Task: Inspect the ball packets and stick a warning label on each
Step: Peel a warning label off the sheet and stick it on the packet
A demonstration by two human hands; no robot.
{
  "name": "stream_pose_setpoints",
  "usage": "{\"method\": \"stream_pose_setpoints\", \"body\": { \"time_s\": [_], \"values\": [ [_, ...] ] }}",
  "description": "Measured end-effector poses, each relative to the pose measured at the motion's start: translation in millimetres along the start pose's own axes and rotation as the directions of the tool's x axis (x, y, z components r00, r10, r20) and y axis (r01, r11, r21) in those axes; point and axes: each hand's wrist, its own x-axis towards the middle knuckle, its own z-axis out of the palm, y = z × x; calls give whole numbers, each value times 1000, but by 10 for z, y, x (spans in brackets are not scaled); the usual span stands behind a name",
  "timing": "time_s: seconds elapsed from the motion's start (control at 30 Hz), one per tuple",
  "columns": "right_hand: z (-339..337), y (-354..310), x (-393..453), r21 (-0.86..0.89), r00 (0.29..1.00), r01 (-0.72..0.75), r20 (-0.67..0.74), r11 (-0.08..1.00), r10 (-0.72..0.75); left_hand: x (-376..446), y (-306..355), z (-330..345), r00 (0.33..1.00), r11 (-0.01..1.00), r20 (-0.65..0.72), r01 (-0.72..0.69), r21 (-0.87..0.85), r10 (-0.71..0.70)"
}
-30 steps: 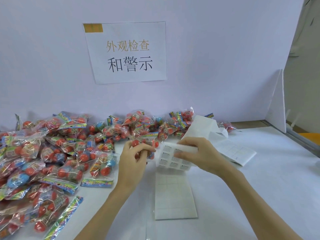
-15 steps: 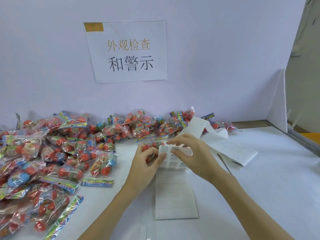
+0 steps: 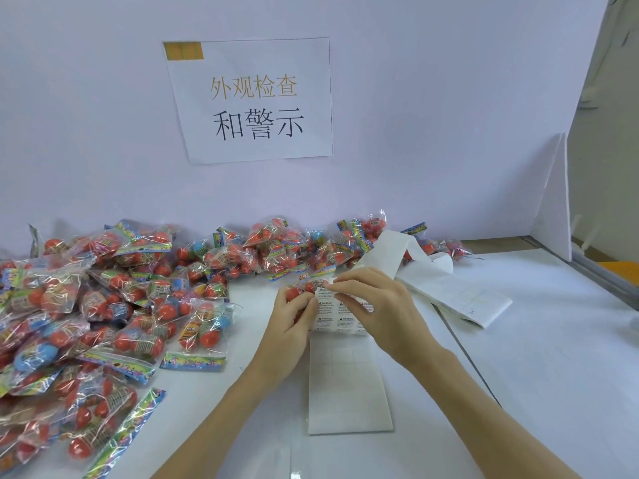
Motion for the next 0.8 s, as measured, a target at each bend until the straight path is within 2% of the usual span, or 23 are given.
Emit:
{"method": "stream_pose_setpoints", "body": {
  "time_s": [0.1, 0.2, 0.37, 0.5, 0.67, 0.8],
  "values": [
    [-8, -42, 16, 82, 999, -25, -30, 996, 28, 15, -15, -8, 997, 992, 7, 75, -106, -74],
    [-28, -37, 36, 196, 997, -80, 26, 977, 76, 49, -67, -47, 996, 994, 14, 89, -56, -89],
    [30, -38, -5, 152, 982, -171, 106, 973, 156, 41, -62, -51, 1000, 999, 8, 29, 21, -29],
    [54, -40, -15, 115, 978, -194, 106, 974, 182, 37, -73, -19, 1000, 998, 11, -25, 65, 24],
    [51, -55, -18, 146, 980, -188, 86, 971, 177, 27, -62, -21, 999, 996, 28, -21, 82, 18],
    [18, -64, -2, 200, 977, -189, 136, 961, 164, 31, -52, -27, 998, 999, 49, 34, 34, -36]
  ]
}}
